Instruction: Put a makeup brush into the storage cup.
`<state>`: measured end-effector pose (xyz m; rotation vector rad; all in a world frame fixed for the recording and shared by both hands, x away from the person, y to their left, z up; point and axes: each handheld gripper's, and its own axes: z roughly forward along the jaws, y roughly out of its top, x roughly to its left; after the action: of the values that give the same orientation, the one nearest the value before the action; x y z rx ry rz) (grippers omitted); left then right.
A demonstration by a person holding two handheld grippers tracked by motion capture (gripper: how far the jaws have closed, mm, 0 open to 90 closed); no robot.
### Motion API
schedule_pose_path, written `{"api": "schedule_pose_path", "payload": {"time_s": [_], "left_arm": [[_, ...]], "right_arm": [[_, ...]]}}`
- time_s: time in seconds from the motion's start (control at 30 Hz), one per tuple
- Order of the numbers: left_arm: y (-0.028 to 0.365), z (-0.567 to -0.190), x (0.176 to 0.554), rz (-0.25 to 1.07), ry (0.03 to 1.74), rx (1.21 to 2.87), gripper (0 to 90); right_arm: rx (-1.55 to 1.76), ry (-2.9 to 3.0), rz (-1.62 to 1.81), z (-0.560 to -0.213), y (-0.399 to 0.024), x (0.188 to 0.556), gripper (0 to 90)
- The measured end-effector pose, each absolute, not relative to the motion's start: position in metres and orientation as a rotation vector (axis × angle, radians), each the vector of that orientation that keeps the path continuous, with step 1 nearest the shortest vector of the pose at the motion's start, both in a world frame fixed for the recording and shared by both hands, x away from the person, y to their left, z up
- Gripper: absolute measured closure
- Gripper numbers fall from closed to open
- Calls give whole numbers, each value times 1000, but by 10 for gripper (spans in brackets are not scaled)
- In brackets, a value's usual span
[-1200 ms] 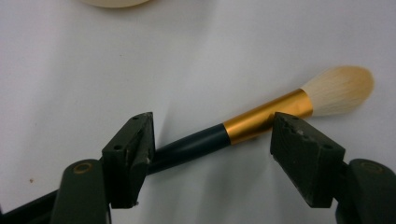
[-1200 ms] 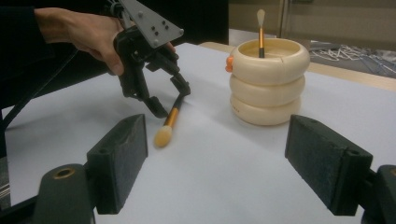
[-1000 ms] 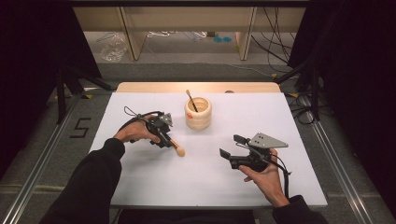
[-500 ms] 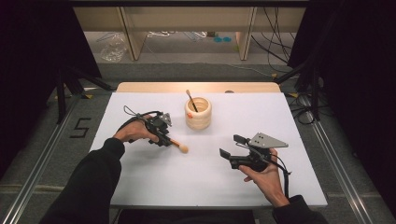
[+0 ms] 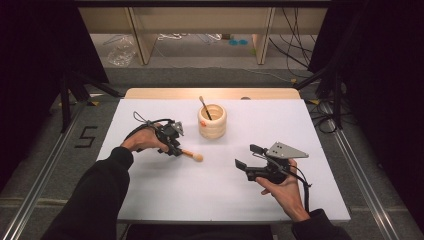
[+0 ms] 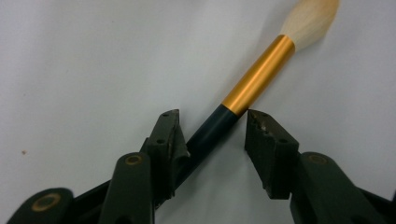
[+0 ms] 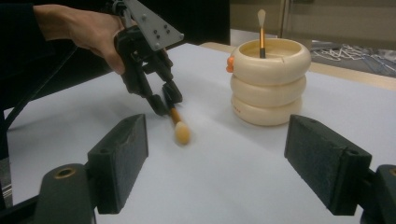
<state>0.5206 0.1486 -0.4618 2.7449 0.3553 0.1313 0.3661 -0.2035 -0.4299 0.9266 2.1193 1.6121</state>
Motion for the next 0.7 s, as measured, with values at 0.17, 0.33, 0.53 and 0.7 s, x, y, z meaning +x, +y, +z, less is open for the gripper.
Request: {"api": "schedule_pose_path", "payload": {"time_s": [0.17,0.33,0.53,0.7], "left_arm": [[146,-461,520,118,364,2764,622],[146,-462,520,101,367,2780,651],[146,-461,520,80,362,2790,695],[144,-461,520,71,371,2793,721]], "right_arm": [[925,2127,1603,-429,-204,366,227],[925,2122,1615,-430,-203,366,229],[925,2122,1615,-430,-203,366,230],[928,2122,1611,-430,-203,366,231]]}}
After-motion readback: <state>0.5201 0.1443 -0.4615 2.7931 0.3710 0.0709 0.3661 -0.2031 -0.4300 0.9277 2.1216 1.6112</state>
